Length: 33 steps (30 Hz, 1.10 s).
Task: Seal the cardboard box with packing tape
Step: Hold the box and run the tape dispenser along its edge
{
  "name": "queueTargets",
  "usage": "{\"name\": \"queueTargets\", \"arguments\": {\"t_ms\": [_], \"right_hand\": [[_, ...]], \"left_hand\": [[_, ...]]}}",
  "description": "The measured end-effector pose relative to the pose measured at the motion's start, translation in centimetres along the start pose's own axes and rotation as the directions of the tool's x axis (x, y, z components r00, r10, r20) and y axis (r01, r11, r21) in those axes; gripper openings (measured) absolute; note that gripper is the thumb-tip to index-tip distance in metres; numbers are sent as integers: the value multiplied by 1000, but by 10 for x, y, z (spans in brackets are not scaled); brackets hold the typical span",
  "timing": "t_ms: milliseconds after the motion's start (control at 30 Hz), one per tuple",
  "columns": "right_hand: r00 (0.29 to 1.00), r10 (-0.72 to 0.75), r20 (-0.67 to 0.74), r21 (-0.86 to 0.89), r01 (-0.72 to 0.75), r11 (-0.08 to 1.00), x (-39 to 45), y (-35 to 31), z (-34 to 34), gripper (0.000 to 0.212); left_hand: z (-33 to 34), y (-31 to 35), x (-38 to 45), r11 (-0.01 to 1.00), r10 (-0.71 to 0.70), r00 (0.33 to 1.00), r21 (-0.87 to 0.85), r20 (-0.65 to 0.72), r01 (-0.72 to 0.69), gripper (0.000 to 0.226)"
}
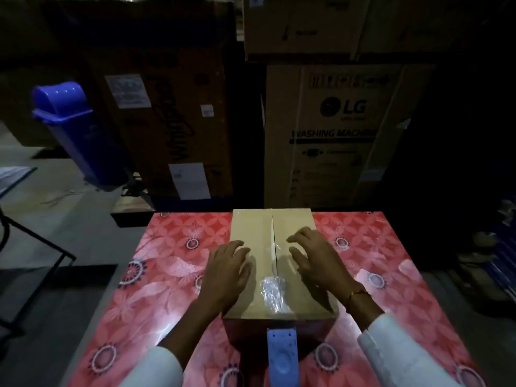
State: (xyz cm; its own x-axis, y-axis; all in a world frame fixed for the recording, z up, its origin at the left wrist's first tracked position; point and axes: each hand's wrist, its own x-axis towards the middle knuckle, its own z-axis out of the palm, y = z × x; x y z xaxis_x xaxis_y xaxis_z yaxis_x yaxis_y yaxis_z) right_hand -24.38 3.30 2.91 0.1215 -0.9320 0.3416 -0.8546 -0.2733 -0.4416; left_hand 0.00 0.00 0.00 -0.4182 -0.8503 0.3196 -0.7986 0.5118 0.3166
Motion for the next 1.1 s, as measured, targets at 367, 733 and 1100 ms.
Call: {"name": "queueTargets", "arguments": {"t_ms": [367, 733, 1100], "right_hand": [[989, 130, -67, -1, -130, 992, -88, -15, 25, 14], [893, 355, -277, 117, -335, 935, -134, -62, 34, 22], [657, 748, -89, 468, -636, 614, -206, -104, 85, 47]], "left_hand": [[17, 10, -51, 995, 81, 992, -71, 100, -74, 44], [23, 26, -39, 993, 111, 952, 8, 284, -118, 67], [29, 40, -8, 999, 39, 933, 11, 357, -46, 73]]}}
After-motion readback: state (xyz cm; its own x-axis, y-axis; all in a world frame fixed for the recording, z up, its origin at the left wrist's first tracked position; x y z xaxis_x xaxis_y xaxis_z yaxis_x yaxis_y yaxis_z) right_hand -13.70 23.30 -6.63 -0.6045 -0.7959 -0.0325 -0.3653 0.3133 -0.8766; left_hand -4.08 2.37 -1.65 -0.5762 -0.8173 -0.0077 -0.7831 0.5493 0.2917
